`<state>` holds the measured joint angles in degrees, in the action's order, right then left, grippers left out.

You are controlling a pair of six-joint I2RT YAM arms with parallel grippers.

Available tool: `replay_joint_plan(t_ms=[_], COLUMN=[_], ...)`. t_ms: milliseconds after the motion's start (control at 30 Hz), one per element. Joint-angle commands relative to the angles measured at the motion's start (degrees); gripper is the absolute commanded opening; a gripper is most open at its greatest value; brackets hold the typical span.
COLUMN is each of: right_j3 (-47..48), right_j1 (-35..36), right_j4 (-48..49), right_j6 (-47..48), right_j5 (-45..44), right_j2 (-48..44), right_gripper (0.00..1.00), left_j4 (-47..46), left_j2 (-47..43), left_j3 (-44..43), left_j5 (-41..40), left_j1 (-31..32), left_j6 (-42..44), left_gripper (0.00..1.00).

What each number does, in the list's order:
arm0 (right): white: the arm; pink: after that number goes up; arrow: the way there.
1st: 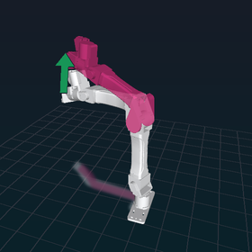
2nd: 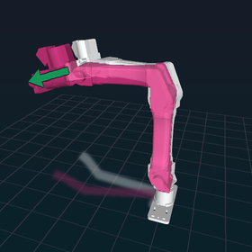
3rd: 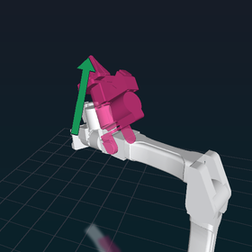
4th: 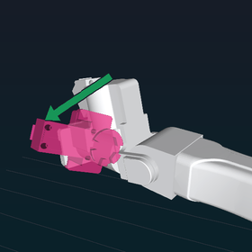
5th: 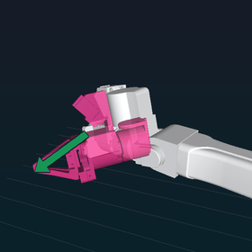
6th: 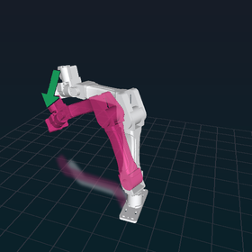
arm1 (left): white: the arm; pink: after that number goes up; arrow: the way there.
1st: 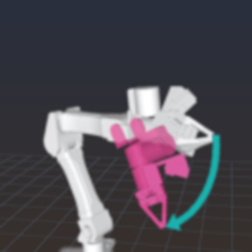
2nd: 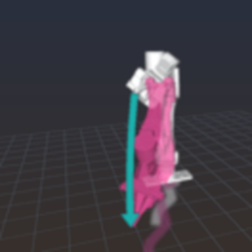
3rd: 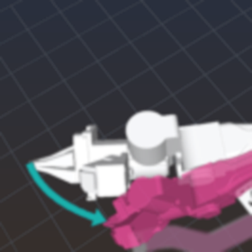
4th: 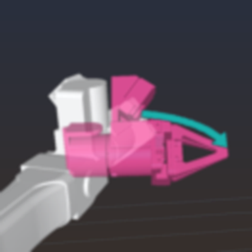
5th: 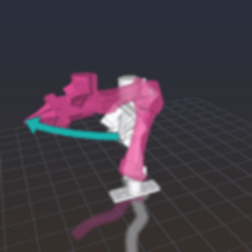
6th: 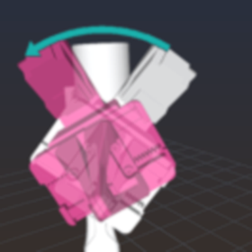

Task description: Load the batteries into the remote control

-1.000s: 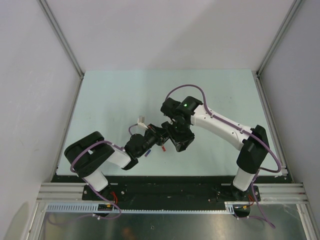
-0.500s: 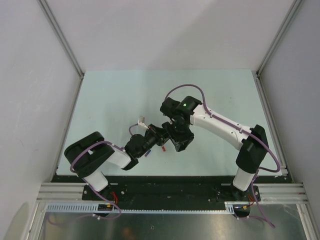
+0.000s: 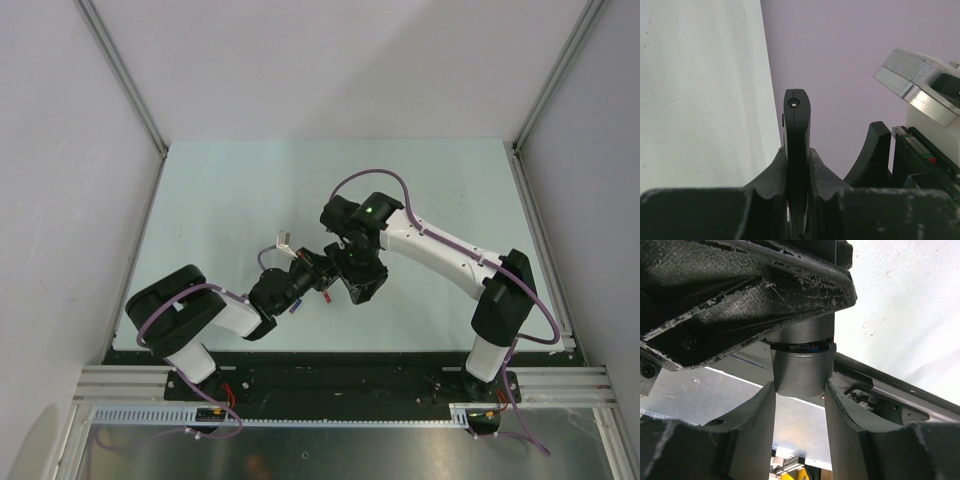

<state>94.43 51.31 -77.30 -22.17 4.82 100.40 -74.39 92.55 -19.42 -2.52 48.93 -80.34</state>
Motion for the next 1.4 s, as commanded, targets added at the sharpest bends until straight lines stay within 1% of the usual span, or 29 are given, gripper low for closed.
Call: replay_joint_plan(t_ms=[0, 300, 633, 667, 933, 1167, 1367], right_j3=[2.3, 2.1, 2.2, 2.2, 1.9, 2.0, 2.2], right_j1=[0.5, 0.6, 0.0, -0.2, -0.7, -0.6, -0.2], right_j4=[-5.7, -6.6, -5.8, -5.7, -5.3, -4.9, -4.6], right_j6=[0.9, 0.8, 1.0, 1.0, 1.2, 1.2, 0.8], right_j5=[0.4, -0.5, -1.4, -1.5, -1.7, -0.7, 0.1], right_j2=[0.5, 0.8, 0.8, 0.7, 0.1, 0.1, 0.0], right_gripper=[0.0, 0.0, 0.0, 0.0, 0.0, 0.0, 0.04], left_j4=[-15.2, -15.1, -15.1, -15.2, -15.2, -15.2, -15.2], left_j2=[-2.1, -2.6, -2.2, -2.1, -1.3, -1.0, -0.7], left_j3=[-1.9, -1.9, -1.9, -1.9, -2.0, -1.9, -2.0], left_j5=[0.9, 1.0, 2.0, 3.8, 5.9, 6.7, 6.8], left_j1=[0.7, 0.8, 0.8, 0.8, 0.8, 0.8, 0.8], left_j6=[1.6, 1.4, -3.9, -4.1, -7.2, -7.9, -7.7], left_gripper=[0.0, 0.0, 0.0, 0.0, 0.0, 0.0, 0.0])
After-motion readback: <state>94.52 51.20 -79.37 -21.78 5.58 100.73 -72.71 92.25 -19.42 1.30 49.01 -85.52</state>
